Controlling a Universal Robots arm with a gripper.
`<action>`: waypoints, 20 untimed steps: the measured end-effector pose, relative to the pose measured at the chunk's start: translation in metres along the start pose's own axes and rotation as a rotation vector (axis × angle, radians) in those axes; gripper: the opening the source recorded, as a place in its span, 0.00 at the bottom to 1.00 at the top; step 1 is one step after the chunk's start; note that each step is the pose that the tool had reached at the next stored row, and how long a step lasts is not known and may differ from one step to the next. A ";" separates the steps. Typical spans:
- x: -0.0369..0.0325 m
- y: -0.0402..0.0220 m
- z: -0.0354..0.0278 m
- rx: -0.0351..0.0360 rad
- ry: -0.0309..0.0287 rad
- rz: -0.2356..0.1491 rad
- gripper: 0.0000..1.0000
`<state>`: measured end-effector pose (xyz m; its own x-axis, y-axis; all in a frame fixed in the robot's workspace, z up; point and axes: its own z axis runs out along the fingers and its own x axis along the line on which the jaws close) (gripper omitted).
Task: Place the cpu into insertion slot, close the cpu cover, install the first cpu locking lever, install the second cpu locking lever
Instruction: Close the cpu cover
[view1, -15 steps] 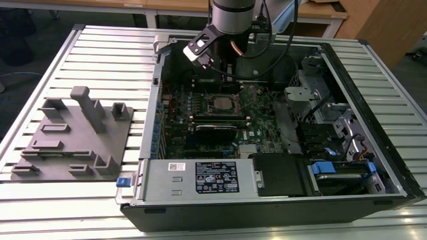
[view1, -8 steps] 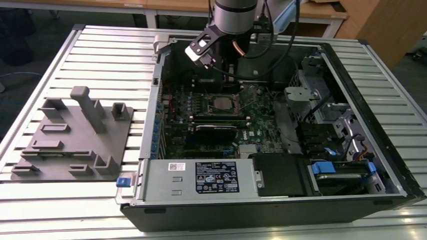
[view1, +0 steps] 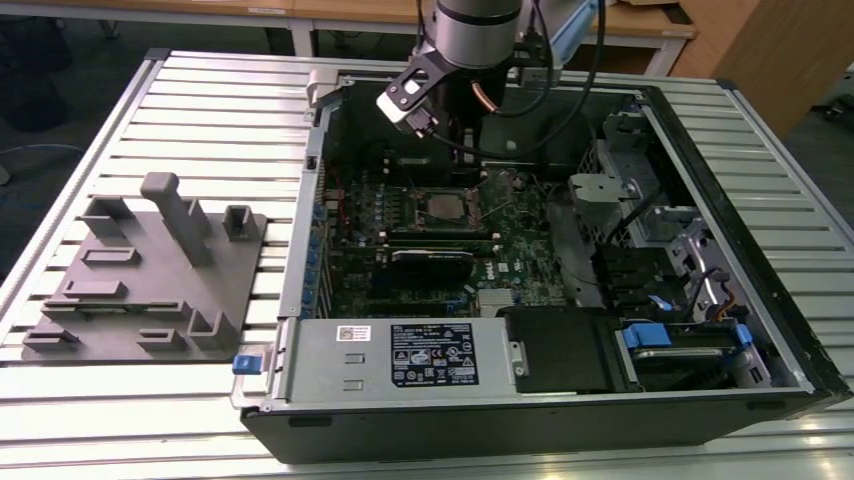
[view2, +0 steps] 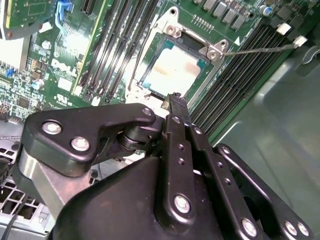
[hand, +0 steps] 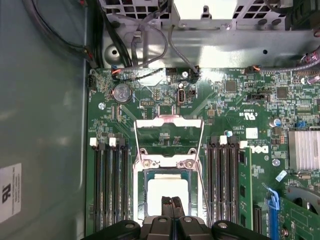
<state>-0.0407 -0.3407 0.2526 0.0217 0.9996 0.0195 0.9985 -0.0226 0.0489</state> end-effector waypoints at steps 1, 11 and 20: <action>0.0000 0.0013 0.0001 -0.0001 0.0000 0.000 0.11; 0.0001 0.0023 -0.0008 0.0000 -0.0002 0.000 0.11; 0.0002 0.0028 -0.0100 0.0001 0.0000 0.000 0.11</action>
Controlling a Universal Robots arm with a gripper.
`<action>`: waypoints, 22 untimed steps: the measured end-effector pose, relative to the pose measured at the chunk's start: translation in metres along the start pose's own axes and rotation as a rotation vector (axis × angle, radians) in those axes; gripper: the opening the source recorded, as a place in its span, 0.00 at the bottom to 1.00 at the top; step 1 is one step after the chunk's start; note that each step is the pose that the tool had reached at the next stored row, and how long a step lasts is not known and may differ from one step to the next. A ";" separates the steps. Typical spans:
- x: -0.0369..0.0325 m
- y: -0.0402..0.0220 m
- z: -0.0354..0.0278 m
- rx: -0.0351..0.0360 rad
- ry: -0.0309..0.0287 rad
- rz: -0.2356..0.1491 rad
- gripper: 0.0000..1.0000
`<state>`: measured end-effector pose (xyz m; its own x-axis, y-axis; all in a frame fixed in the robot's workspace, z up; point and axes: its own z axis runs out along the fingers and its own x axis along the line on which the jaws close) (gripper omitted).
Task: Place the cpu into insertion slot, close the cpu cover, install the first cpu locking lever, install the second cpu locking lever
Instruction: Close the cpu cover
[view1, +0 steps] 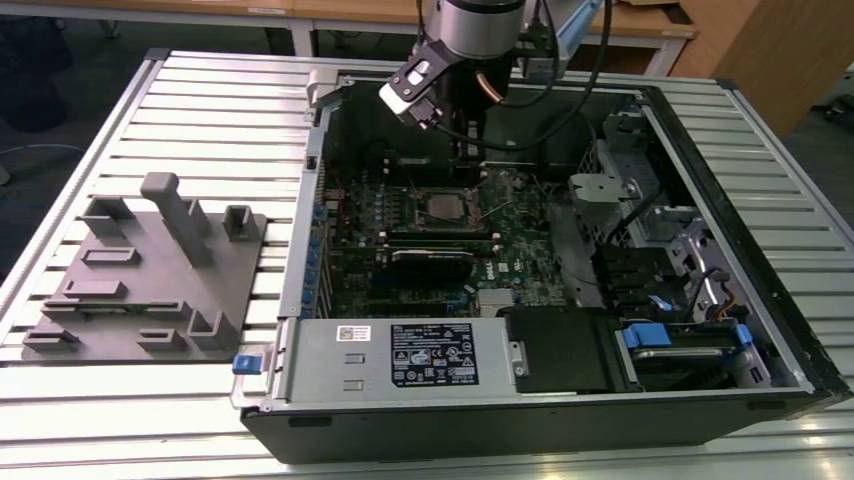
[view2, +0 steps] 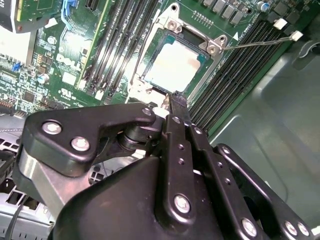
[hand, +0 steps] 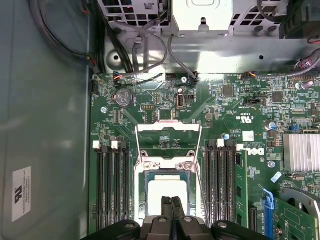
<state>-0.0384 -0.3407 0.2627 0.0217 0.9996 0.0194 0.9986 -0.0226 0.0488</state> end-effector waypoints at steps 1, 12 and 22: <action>0.0000 0.0000 -0.0004 0.0000 0.0000 0.000 0.11; 0.0002 0.0002 -0.0021 0.0004 -0.0001 0.000 0.11; 0.0003 0.0014 -0.0027 0.0005 0.0000 0.000 0.11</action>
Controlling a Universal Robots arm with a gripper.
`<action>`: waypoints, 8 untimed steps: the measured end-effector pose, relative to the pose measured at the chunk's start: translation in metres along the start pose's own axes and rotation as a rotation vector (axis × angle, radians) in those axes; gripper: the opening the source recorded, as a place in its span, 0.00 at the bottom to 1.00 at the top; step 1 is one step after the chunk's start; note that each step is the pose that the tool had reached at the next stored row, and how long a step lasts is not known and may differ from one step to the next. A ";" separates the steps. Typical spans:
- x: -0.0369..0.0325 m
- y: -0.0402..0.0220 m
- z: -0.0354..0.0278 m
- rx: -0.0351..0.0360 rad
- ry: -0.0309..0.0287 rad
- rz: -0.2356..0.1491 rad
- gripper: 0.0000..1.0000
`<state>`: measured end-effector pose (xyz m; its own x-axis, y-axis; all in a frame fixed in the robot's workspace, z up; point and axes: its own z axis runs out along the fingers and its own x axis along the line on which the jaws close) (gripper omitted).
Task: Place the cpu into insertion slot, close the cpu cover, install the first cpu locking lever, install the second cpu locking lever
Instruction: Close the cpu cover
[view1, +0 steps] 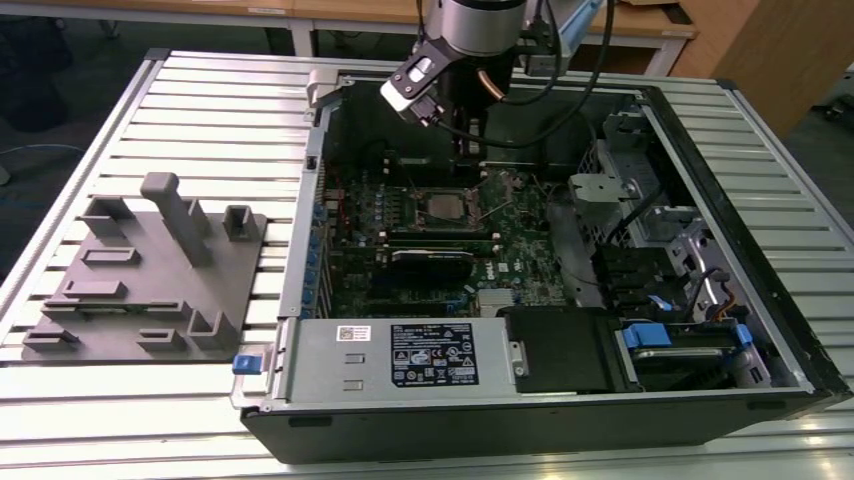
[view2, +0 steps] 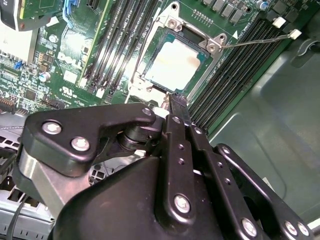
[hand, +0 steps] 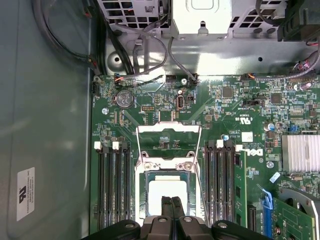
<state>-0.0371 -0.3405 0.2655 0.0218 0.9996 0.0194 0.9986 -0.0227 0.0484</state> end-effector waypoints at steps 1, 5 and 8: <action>0.0000 0.0006 0.0001 0.0000 0.0001 0.000 0.11; 0.0001 0.0015 0.0001 -0.0001 0.0001 0.000 0.11; 0.0001 0.0043 0.0002 0.0000 0.0000 0.000 0.11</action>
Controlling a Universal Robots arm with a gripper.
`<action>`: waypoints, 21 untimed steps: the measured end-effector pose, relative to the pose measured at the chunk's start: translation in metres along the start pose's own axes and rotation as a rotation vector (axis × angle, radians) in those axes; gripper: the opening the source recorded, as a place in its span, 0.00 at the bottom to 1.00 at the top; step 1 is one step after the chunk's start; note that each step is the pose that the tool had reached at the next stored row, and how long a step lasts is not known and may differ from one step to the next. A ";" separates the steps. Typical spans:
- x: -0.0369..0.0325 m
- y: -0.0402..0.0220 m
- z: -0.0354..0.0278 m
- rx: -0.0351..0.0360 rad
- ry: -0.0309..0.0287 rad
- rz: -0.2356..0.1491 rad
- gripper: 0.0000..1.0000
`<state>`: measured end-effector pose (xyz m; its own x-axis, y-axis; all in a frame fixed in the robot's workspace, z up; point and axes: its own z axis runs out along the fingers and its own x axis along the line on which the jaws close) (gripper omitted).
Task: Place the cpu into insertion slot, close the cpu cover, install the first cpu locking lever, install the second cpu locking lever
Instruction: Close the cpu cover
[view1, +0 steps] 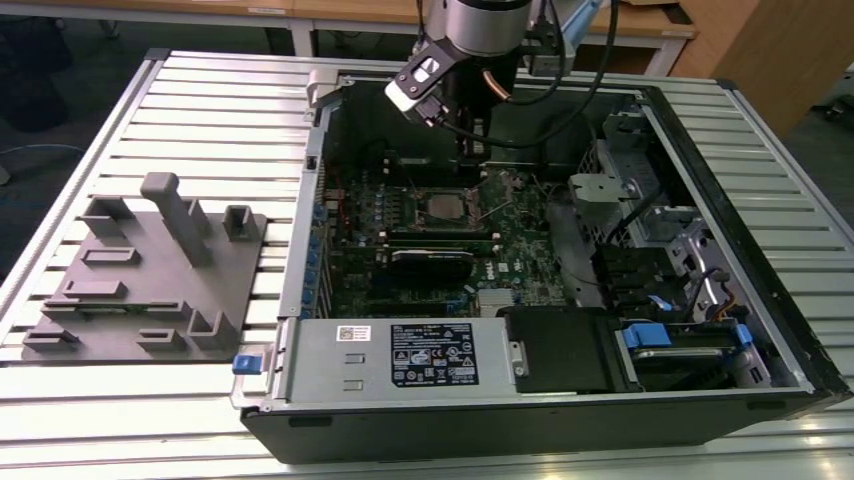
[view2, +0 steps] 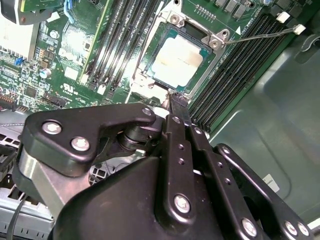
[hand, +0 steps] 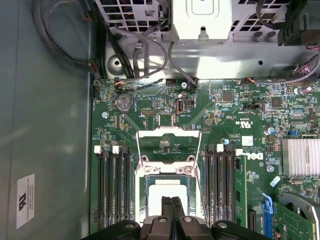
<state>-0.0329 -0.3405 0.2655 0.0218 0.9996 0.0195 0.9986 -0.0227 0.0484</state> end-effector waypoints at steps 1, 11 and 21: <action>0.0000 0.0000 0.0000 0.0000 0.0001 0.000 0.11; 0.0001 0.0025 0.0001 0.0000 0.0000 0.000 0.11; 0.0001 0.0049 0.0003 0.0000 0.0001 0.000 0.11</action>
<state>-0.0280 -0.3405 0.2655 0.0217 0.9996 0.0195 0.9986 -0.0227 0.0484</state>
